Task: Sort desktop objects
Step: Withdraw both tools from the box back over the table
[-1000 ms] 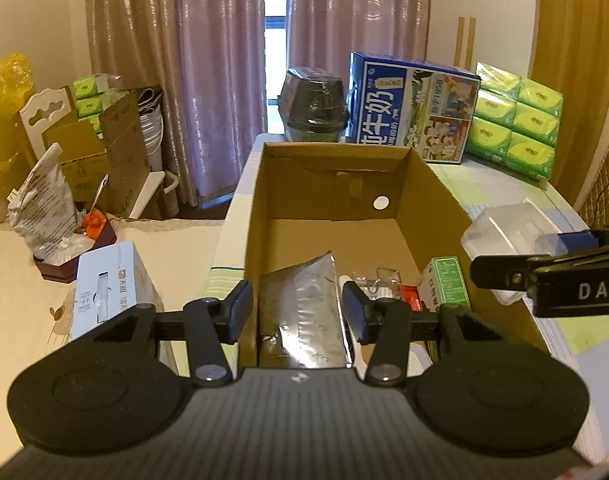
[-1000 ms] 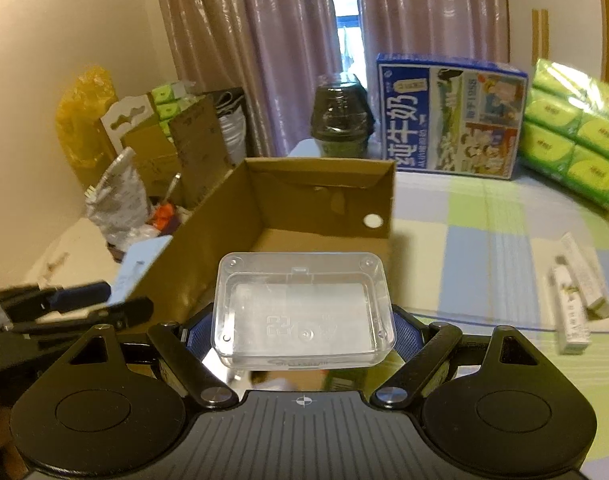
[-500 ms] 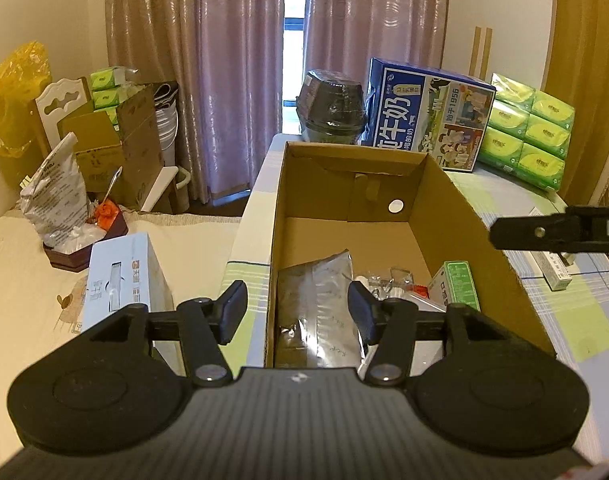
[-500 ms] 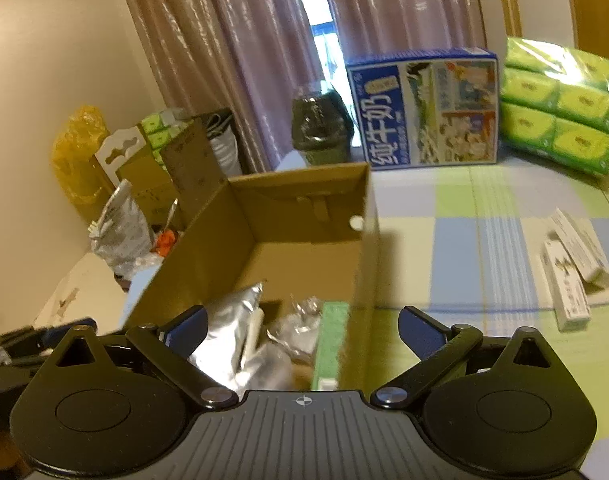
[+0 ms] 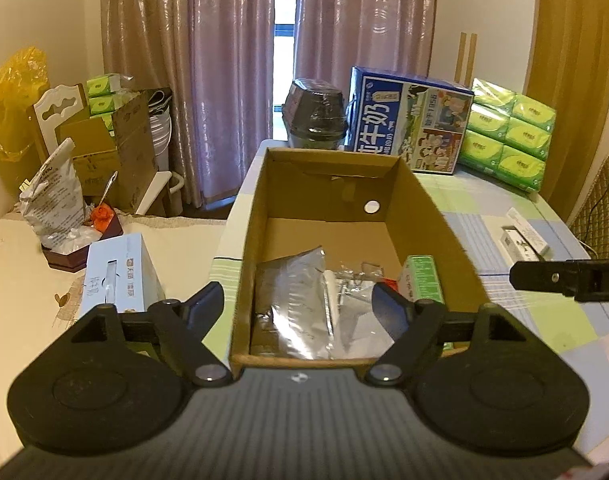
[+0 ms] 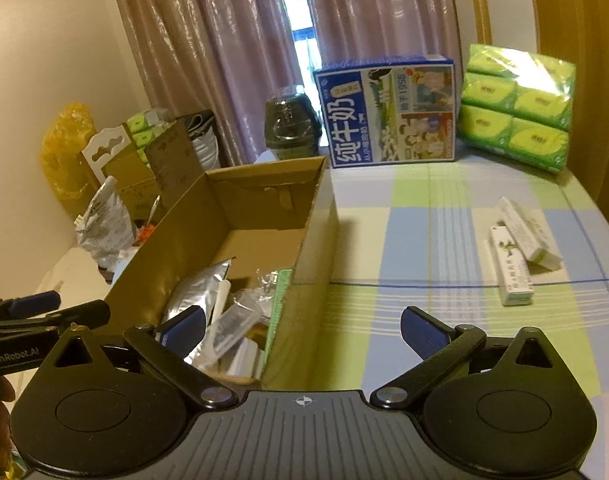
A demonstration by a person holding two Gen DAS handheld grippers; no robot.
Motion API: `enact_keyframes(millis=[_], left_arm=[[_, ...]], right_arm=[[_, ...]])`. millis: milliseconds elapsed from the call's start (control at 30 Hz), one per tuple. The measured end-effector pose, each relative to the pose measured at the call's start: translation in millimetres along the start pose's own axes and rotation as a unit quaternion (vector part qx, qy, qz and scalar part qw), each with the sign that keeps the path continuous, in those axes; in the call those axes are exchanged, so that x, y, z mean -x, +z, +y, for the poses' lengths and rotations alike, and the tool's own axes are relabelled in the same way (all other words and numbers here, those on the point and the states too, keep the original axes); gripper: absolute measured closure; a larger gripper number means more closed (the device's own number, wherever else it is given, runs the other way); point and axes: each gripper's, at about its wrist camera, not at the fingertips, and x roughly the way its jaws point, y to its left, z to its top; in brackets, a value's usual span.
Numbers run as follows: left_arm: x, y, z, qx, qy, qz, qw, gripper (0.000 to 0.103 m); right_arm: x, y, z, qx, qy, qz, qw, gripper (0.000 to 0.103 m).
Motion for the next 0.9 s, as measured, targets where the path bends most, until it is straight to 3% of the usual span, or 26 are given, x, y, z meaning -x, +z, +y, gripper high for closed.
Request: enact_keyframes(millis=[333,533,900], left_arm=[[31,-4,-30,-0.008,-0.007,-0.010,0.9999,0.001],[44,-9,-53,-0.022,-0.016,-0.008,0.9996,0.001],[58,-5,-105,-0.048,-0.053,-0.023,0.9972,0.001]], right_arm=[[43,-15,-16,0.005,-0.007,-0.024,1.000,0.002],[69,-24,-36,-0.003,-0.002,-0.045,0.999,0.002],[114,-34,-102,-0.039,-0.072,-0.063,0.995,0.002]])
